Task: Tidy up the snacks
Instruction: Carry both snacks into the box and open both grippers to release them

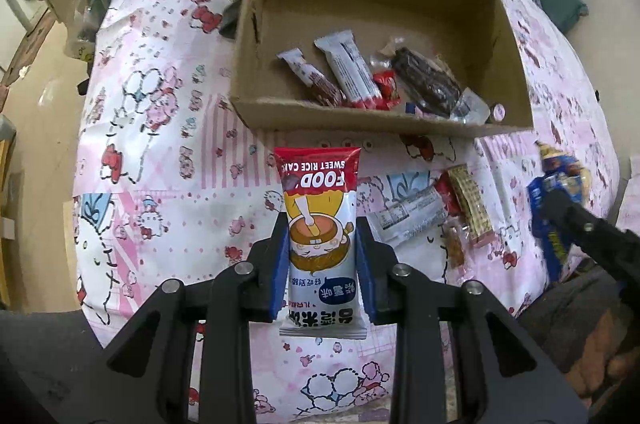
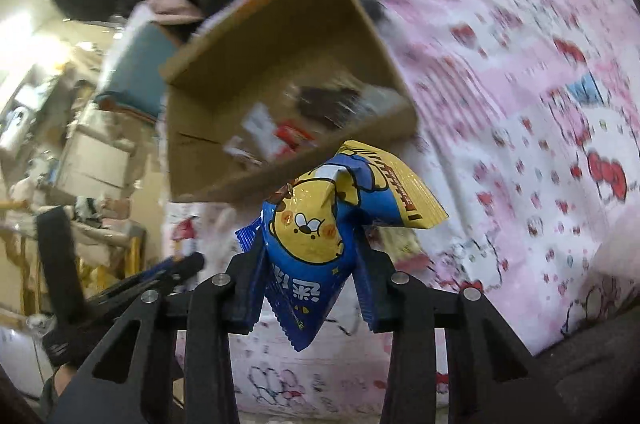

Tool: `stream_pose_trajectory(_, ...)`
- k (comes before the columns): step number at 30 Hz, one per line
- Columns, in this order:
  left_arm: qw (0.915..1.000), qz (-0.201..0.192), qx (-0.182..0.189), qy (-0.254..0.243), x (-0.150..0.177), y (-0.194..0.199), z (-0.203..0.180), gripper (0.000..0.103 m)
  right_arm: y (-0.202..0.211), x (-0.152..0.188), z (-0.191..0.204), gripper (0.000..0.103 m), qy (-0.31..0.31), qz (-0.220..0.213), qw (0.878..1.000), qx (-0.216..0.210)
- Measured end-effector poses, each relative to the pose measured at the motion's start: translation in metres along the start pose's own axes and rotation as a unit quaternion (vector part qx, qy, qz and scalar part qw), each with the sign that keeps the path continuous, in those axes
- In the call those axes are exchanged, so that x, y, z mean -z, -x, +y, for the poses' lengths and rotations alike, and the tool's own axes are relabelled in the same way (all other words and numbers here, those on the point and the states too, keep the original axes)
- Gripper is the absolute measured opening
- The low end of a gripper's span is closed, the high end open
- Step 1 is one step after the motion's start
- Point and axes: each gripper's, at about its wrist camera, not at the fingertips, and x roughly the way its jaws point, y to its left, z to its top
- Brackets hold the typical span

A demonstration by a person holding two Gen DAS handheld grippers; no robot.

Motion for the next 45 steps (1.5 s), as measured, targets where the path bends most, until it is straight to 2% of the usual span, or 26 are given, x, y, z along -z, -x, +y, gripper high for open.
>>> stream_pose_trajectory(6,0.9982,-0.06,-0.001,0.006,-0.022,0.032,0.002,0.026,0.021,-0.016,0.018,0.04,0.036,-0.074,0.996,-0.03)
stream_pose_trajectory(8,0.9966,-0.082,-0.006,0.011,-0.033,0.043,0.003,0.026,0.022,-0.021,0.023,0.04,0.04,-0.082,0.995,-0.041)
stream_pose_trajectory(17,0.9933,-0.114,-0.018,-0.009,-0.082,0.057,-0.004,0.026,0.023,-0.067,0.041,0.04,0.092,-0.116,0.988,-0.045)
stream_pose_trajectory(25,0.9922,-0.123,-0.014,-0.015,-0.117,0.035,-0.014,0.026,-0.013,-0.104,0.031,0.041,0.088,-0.093,0.991,-0.029)
stream_pose_trajectory(27,0.991,-0.132,-0.005,-0.018,-0.122,0.021,-0.015,0.026,-0.025,-0.105,0.027,0.041,0.082,-0.086,0.993,-0.023)
stream_pose_trajectory(31,0.9937,-0.112,0.0,0.003,-0.121,-0.01,-0.009,0.026,-0.046,-0.102,0.022,0.041,0.073,-0.06,0.995,-0.013)
stream_pose_trajectory(33,0.994,-0.109,-0.009,-0.003,-0.12,-0.018,-0.009,0.026,-0.051,-0.1,0.021,0.041,0.074,-0.051,0.996,-0.011)
stream_pose_trajectory(39,0.9929,-0.117,-0.015,-0.013,-0.119,-0.021,-0.01,0.026,-0.063,-0.097,0.02,0.043,0.08,-0.03,0.996,0.002)
stream_pose_trajectory(45,0.9941,-0.107,-0.009,-0.011,-0.119,-0.023,-0.011,0.026,-0.073,-0.097,0.02,0.043,0.078,-0.016,0.997,0.01)
